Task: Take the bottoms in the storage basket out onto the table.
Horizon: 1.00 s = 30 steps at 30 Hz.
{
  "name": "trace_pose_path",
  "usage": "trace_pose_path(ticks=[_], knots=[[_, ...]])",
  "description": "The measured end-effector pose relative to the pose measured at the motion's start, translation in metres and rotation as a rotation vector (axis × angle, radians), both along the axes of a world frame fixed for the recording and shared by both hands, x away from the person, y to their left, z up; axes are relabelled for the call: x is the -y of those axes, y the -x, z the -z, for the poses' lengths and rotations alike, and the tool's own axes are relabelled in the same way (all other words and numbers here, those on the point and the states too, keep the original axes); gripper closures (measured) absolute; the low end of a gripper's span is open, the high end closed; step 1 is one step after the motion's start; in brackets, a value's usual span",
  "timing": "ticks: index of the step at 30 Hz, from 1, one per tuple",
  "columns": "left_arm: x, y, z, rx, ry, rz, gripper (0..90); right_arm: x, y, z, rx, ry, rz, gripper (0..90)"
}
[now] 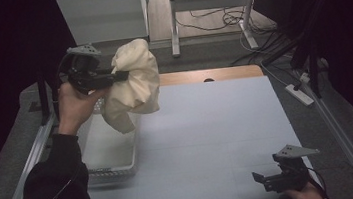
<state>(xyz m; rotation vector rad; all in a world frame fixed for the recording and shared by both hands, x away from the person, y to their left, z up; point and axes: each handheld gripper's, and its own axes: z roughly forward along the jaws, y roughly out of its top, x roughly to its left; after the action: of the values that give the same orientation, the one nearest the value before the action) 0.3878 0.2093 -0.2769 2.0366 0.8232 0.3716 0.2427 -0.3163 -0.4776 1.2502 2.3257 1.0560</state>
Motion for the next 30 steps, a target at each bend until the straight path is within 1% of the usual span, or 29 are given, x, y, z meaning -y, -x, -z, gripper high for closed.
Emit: trace_pose_path(ticks=[2, 8, 15, 23, 30], knots=[[0.002, 0.000, -0.002, 0.002, 0.009, 0.008, 77.2, 0.000, 0.000, 0.000, 0.000, 0.000, 0.000, 0.0], [0.011, -0.001, -0.008, 0.013, 0.016, 0.023, 77.2, 0.000, 0.000, 0.000, 0.001, -0.001, 0.000, 0.0], [0.027, -0.004, -0.009, 0.017, 0.018, 0.048, 77.1, 0.000, 0.000, 0.000, 0.001, -0.001, -0.001, 0.0], [0.050, -0.010, -0.004, 0.014, 0.018, 0.078, 77.1, 0.000, 0.000, 0.000, 0.001, -0.006, -0.001, 0.0], [0.070, -0.015, 0.006, 0.004, 0.000, 0.107, 77.1, 0.000, 0.000, 0.000, -0.001, -0.006, -0.002, 0.0]])
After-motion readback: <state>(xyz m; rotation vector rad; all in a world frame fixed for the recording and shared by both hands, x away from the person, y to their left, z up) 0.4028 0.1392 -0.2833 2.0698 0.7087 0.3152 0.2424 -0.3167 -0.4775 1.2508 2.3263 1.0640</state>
